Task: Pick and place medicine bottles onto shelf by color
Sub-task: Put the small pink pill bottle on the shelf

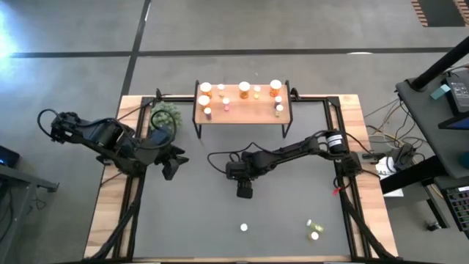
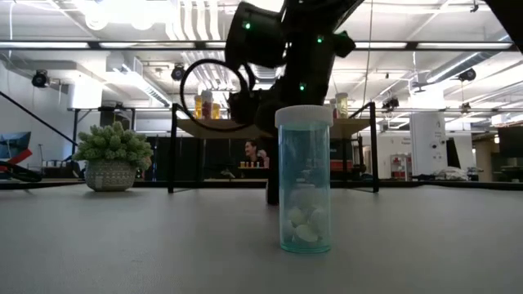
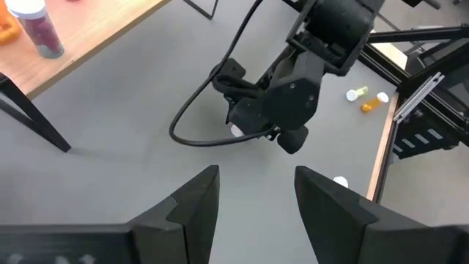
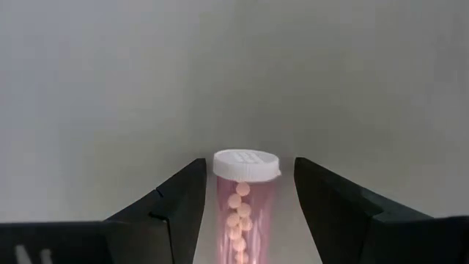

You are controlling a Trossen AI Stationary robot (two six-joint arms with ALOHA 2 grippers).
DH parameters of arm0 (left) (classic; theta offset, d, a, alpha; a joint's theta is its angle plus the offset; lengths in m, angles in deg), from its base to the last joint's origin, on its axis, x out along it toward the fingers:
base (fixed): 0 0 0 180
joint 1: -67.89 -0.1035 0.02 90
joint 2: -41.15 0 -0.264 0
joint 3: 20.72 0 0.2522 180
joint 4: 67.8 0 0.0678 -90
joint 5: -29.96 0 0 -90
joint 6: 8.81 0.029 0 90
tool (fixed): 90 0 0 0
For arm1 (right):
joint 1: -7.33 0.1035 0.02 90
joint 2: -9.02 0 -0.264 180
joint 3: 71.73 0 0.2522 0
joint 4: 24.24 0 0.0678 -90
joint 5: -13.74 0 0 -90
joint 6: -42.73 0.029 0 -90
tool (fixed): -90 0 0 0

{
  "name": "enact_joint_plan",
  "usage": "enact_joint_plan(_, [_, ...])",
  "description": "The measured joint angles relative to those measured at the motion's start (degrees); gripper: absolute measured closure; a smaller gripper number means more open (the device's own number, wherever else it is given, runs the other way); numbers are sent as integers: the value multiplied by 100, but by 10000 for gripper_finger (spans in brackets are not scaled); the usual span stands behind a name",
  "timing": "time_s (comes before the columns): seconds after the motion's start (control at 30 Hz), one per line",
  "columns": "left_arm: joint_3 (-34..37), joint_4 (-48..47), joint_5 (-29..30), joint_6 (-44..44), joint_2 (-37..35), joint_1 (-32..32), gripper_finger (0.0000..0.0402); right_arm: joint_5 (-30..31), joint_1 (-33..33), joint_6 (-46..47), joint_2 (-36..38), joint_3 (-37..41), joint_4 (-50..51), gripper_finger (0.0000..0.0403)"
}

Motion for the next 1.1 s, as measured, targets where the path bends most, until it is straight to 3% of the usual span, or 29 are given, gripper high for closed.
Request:
enact_joint_plan(0.2, [0, -4, -2, 0, -11, 0, 240, -17, 2, 8, -27, -4, -14, 217])
enact_joint_plan(0.57, [0, -4, -1, 3, -17, 0, 240, -333, -7, 153, 54, -58, 69, 318])
enact_joint_plan(1.0, [0, -102, -2, 5, -26, 0, 240, -381, -196, 154, 1481, -111, -25, 308])
enact_joint_plan(1.1, [0, -188, 0, 5, -21, 0, 240, -114, -225, 98, 1978, -111, -193, 310])
